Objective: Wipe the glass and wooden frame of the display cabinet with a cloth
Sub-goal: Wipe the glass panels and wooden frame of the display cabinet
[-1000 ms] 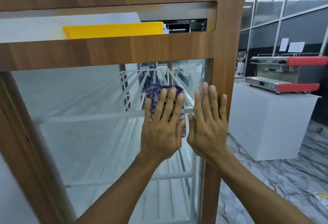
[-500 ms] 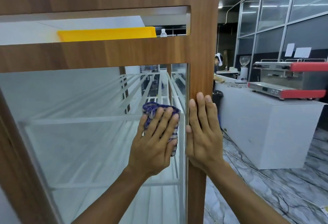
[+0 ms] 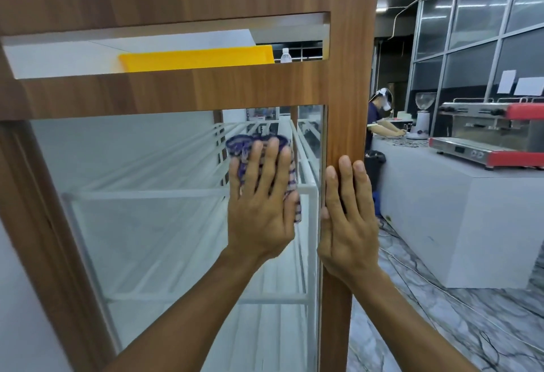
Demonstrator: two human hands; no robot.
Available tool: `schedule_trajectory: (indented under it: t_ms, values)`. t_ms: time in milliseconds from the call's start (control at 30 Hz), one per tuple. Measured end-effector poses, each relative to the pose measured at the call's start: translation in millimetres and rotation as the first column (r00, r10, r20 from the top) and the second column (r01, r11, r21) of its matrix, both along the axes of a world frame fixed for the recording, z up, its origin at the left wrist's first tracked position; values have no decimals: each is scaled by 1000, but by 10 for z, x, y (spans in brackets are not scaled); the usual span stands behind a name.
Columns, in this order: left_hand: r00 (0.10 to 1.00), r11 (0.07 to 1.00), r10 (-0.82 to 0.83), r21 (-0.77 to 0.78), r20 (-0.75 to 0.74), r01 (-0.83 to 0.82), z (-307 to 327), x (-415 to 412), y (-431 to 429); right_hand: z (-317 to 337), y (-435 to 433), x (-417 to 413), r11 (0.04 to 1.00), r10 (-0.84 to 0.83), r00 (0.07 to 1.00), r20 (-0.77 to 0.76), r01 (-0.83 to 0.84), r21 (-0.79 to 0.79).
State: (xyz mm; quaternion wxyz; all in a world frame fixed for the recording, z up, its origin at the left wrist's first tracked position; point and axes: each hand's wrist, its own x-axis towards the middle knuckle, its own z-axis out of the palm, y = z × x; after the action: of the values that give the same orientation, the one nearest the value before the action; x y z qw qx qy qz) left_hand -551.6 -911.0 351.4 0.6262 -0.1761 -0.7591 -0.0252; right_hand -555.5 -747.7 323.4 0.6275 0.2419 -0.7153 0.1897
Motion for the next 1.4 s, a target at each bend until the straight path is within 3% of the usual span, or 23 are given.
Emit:
schedule_trajectory:
  t_ms: [133, 333, 667, 1033, 1200, 1400]
  values:
    - [998, 996, -56, -66, 20, 57, 182, -19, 353, 2, 3, 17, 1000, 8, 1000, 4, -8, -12]
    - [999, 967, -32, -254, 7, 33, -269, -21, -126, -17, -368, 130, 978, -191, 981, 31, 192, -77]
    - [1000, 997, -3, -75, 11, 4, -393, 63, -1408, -60, -1642, 112, 990, -118, 989, 88, 110, 86]
    - [992, 988, 122, 88, 31, -124, -474, 202, -2829, -54, -3165, 192, 985, -76, 994, 81, 62, 159]
    - [988, 973, 145, 175, 61, -153, -619, 190, -2925, -107, -3227, 163, 987, -85, 994, 67, 74, 145]
    - [987, 944, 142, 289, 71, -157, -877, 197, -2560, -372, -2527, 95, 963, -161, 987, 24, 152, 222]
